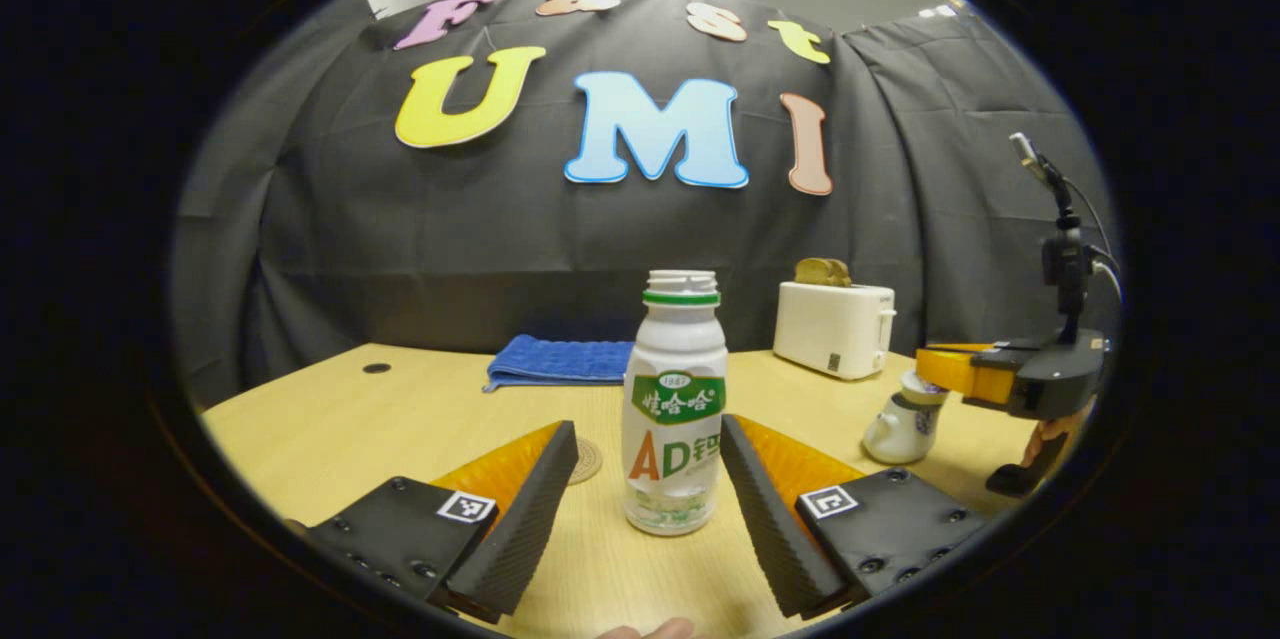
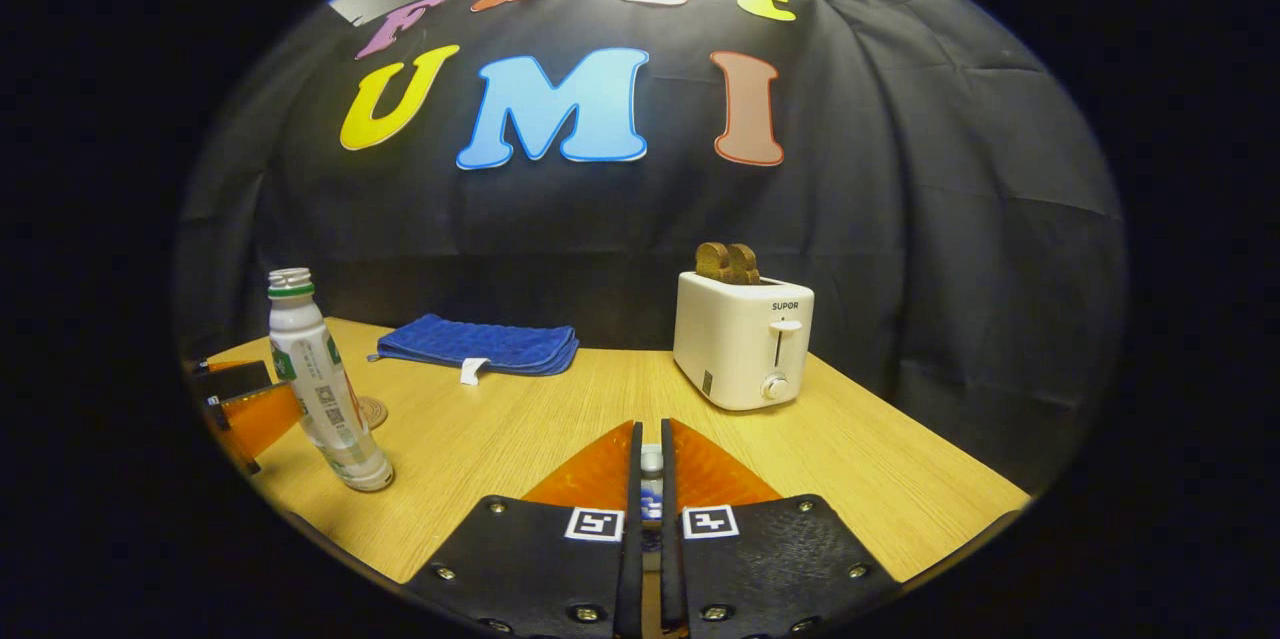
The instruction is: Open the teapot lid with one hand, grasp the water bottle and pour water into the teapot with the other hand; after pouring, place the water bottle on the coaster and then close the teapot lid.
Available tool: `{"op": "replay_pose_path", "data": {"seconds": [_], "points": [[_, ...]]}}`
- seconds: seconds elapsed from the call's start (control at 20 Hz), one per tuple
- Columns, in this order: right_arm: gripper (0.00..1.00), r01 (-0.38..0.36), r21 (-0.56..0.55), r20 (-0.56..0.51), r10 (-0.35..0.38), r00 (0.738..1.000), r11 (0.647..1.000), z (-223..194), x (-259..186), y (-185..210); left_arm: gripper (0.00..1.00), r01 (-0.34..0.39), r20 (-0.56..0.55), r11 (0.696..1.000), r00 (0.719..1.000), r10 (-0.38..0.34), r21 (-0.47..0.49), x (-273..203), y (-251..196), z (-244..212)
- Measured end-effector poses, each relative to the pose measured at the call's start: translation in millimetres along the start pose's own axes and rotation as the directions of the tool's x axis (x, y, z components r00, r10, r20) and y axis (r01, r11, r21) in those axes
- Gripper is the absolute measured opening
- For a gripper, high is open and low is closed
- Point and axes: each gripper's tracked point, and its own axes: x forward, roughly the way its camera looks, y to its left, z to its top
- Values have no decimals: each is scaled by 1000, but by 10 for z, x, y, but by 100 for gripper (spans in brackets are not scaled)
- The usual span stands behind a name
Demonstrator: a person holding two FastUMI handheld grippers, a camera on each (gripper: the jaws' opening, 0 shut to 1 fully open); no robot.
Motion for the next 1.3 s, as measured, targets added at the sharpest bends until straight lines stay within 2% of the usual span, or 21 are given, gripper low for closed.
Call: {"op": "replay_pose_path", "data": {"seconds": [0.35,0.65,0.7,0.75,0.8,0.85,1.0,1.1,1.15,1.3], "points": [[7,-15,-18,50,16,999,1000,176,-136,23,100,36,-22,999,999,-37,-26,248,-240,-47],[7,-25,-2,50,25,998,1000,153,-197,4,100,17,-81,998,996,-21,-53,598,-230,-176],[7,-32,2,51,32,998,999,166,-227,16,90,16,-93,998,995,-21,-54,627,-236,-204],[7,-40,3,54,40,998,999,159,-258,28,87,17,-91,999,996,-21,-44,668,-227,-233],[7,-45,0,55,45,997,999,159,-305,35,77,25,-96,999,995,-28,-32,645,-233,-196],[7,-53,3,56,53,997,999,150,-364,43,80,34,-101,999,994,-36,-21,618,-248,-185],[7,-81,39,64,78,995,996,126,-620,111,80,30,-92,998,995,-25,54,589,-210,-101],[7,-85,69,81,79,994,994,114,-863,109,80,28,-50,990,999,-21,142,577,-215,65],[7,-84,83,90,77,993,993,116,-1000,104,72,33,-29,979,999,-27,204,597,-264,147],[7,-52,79,108,44,993,996,117,-1260,3,79,69,-33,940,998,-61,333,696,-460,158]]}}
